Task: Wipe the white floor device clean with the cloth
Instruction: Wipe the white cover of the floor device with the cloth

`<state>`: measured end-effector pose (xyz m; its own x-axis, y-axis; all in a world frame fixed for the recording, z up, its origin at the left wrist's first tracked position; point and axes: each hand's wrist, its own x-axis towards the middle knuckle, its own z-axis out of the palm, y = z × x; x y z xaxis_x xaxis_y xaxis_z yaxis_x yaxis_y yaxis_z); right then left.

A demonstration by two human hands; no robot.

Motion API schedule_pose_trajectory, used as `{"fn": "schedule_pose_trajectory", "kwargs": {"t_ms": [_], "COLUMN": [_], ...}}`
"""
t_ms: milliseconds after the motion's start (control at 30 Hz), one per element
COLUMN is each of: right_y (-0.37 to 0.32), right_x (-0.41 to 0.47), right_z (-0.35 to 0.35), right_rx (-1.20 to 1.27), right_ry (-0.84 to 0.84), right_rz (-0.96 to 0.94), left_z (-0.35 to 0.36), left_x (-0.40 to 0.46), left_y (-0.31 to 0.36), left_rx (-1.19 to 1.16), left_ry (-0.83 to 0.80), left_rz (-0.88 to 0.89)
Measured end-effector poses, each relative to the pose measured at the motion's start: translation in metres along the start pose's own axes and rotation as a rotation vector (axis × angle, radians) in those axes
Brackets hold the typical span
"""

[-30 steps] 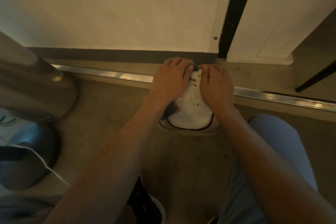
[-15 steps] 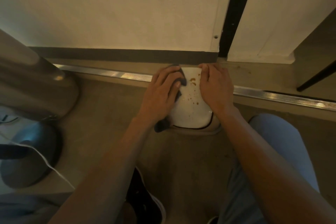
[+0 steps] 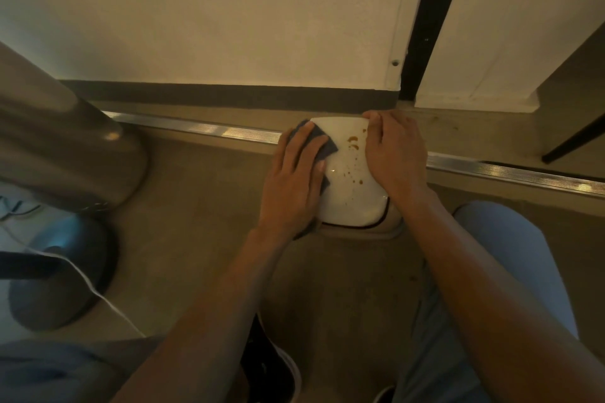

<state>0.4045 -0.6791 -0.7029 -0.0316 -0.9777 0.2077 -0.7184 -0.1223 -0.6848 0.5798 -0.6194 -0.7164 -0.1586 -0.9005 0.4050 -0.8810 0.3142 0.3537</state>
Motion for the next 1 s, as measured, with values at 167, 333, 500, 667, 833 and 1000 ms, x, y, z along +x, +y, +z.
{"fn": "schedule_pose_trajectory", "kwargs": {"t_ms": [167, 333, 500, 667, 833, 1000], "right_y": [0.001, 0.001, 0.000, 0.003, 0.002, 0.000], "right_x": [0.002, 0.002, 0.000, 0.003, 0.004, 0.002], "right_z": [0.003, 0.003, 0.001, 0.004, 0.005, 0.003], "right_rx": [-0.020, -0.025, -0.017, -0.024, -0.027, -0.016], "right_ry": [0.014, 0.020, 0.014, -0.001, 0.011, 0.029], "right_rz": [0.003, -0.001, -0.016, -0.014, 0.014, 0.007], "left_z": [0.004, 0.006, 0.005, 0.004, 0.010, 0.010], "left_x": [0.070, 0.059, -0.017, 0.024, 0.095, 0.046], "left_y": [-0.010, 0.005, 0.012, -0.004, -0.010, 0.000], "left_rx": [-0.060, 0.086, 0.051, -0.045, -0.030, 0.115], "left_ry": [-0.159, -0.103, 0.023, -0.035, -0.253, -0.113], "left_rz": [-0.213, -0.079, -0.009, -0.116, -0.312, -0.101]}}
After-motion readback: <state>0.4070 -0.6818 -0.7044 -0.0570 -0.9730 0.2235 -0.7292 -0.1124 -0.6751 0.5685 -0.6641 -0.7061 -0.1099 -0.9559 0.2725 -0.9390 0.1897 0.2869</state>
